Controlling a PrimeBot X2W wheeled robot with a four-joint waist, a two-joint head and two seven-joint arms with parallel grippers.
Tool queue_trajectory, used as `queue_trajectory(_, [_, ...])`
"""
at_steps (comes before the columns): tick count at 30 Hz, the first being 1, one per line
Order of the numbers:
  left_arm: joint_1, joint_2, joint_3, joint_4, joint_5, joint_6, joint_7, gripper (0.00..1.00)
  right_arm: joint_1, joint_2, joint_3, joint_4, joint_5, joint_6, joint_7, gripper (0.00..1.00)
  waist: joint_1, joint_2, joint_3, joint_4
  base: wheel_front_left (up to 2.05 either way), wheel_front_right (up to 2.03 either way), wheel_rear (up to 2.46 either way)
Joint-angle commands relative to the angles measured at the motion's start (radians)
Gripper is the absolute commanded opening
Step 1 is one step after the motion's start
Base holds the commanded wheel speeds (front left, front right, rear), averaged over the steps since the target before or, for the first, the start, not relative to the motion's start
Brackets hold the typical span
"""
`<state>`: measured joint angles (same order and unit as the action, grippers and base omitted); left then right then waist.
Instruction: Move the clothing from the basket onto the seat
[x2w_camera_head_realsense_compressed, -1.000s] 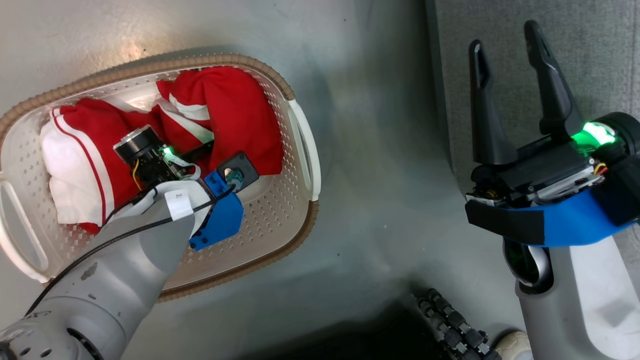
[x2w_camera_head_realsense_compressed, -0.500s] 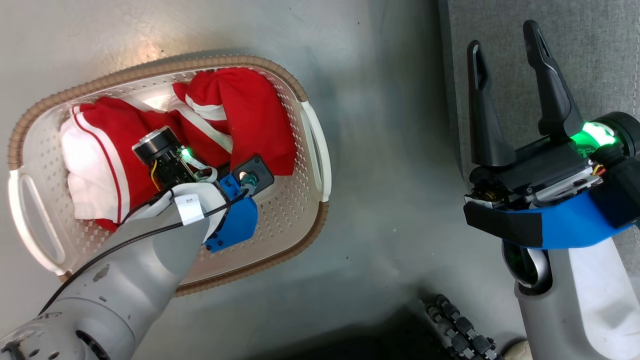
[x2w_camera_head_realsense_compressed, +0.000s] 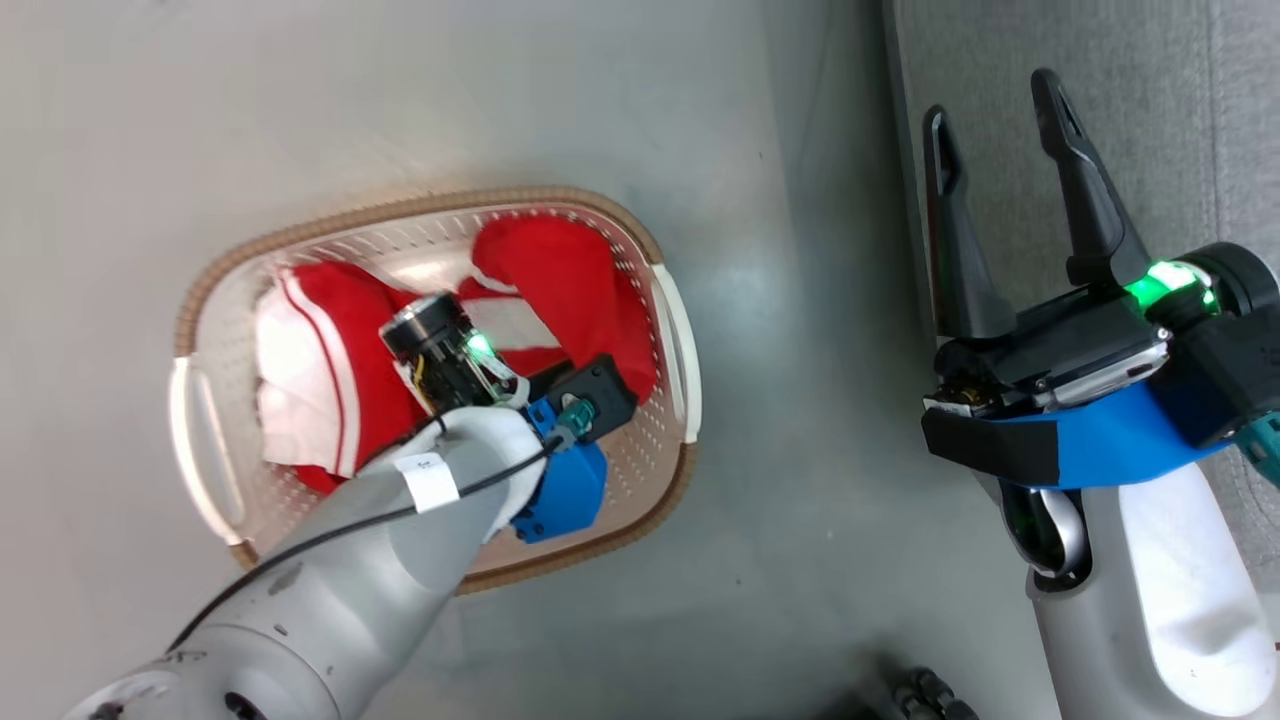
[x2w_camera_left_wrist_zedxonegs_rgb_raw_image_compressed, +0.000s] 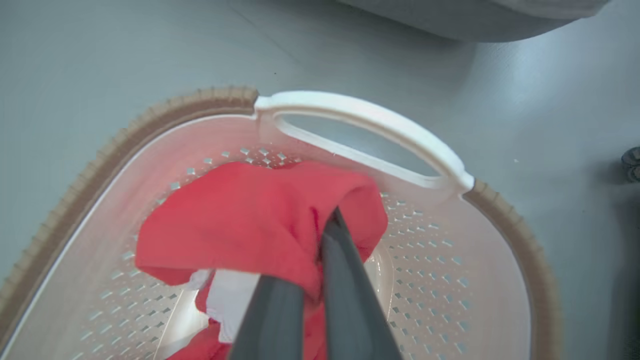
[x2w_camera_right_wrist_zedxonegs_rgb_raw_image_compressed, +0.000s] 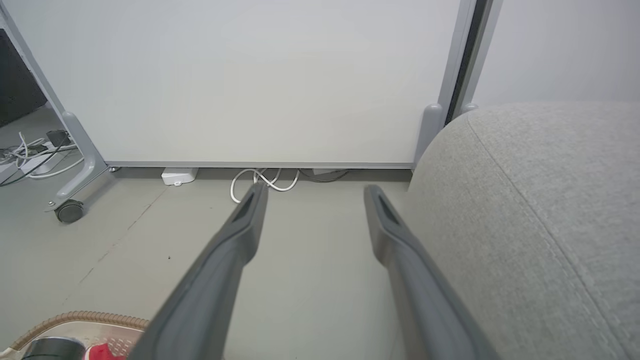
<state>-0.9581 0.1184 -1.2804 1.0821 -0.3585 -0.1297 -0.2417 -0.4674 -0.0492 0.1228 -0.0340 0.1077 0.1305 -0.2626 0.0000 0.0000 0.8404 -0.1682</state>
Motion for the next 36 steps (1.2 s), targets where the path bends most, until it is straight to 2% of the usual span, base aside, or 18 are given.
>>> queue_trajectory(1, [0.024,-0.011,-0.003,-0.016,-0.022,0.000,-0.013,0.00,0.018,-0.002,-0.003,0.012,-0.008,0.000,-0.003,1.00,0.0000,0.0000,-0.086,0.048,0.00,0.00,0.00])
queue_trajectory(6, [0.043,-0.013,0.004,-0.070,-0.095,0.000,-0.024,0.00,0.046,-0.002,-0.007,0.041,-0.017,0.000,-0.003,1.00,0.0000,0.0000,-0.196,0.081,0.00,0.00,0.00])
queue_trajectory(11, [0.080,0.024,0.075,-0.173,-0.141,0.000,-0.024,0.00,0.089,-0.002,-0.006,0.073,-0.022,0.000,-0.003,1.00,0.0000,0.0000,-0.310,0.108,0.00,0.00,0.00])
queue_trajectory(24, [0.207,0.069,0.298,-0.354,-0.086,0.000,-0.025,0.00,0.219,-0.002,-0.027,0.132,-0.019,0.000,-0.003,1.00,0.0000,0.0000,-0.563,0.153,0.00,0.00,0.00])
queue_trajectory(29, [0.235,0.062,0.381,-0.405,-0.070,0.000,-0.025,0.00,0.268,-0.002,-0.039,0.145,-0.012,0.000,-0.003,1.00,0.0000,0.0000,-0.647,0.173,0.00,0.00,0.00])
queue_trajectory(36, [0.215,0.047,0.440,-0.449,-0.076,0.000,-0.024,0.00,0.327,-0.002,-0.041,0.157,0.000,0.001,-0.003,1.00,0.0000,0.0000,-0.732,0.202,0.00,0.00,0.00])
